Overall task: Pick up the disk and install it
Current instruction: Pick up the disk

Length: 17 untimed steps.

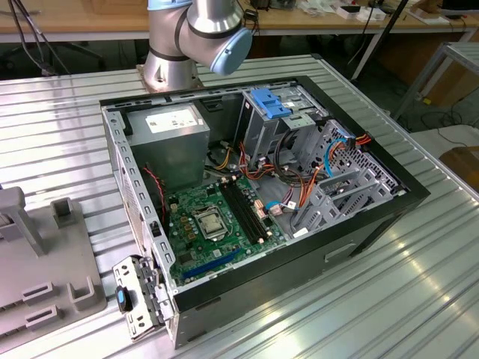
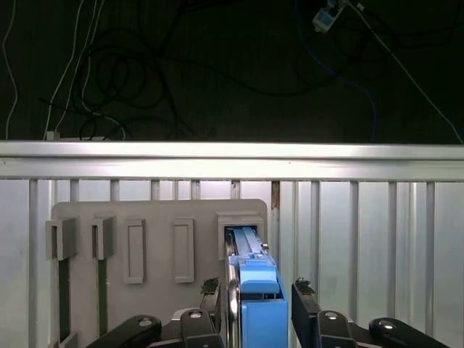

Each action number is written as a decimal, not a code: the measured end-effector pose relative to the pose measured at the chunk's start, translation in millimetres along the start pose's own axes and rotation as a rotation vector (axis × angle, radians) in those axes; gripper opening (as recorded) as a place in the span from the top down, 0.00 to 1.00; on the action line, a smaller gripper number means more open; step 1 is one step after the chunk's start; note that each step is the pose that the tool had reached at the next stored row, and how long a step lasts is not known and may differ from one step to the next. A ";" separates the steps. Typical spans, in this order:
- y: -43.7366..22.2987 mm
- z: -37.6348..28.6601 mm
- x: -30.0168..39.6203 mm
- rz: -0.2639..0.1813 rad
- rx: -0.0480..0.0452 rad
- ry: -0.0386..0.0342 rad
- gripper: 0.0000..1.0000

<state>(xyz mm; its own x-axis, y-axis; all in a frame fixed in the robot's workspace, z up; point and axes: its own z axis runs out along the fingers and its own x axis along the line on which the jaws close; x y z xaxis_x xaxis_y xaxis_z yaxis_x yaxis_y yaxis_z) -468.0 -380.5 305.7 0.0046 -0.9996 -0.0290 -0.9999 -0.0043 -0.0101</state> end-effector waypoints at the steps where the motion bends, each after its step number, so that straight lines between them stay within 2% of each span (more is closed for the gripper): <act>1: 0.0 0.0 0.0 0.000 0.0000 0.0000 0.49; 6: 0.0 -0.1 0.1 0.001 -0.0001 0.0002 0.50; 8: 0.0 -0.1 0.1 0.002 -0.0001 0.0002 0.63; 17: 0.0 -0.1 0.1 0.003 -0.0001 0.0001 0.63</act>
<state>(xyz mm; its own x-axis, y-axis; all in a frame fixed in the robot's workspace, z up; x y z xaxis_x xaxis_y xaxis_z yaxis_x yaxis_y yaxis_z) -468.0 -380.6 305.8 0.0021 -0.9996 -0.0289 -0.9999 -0.0018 -0.0099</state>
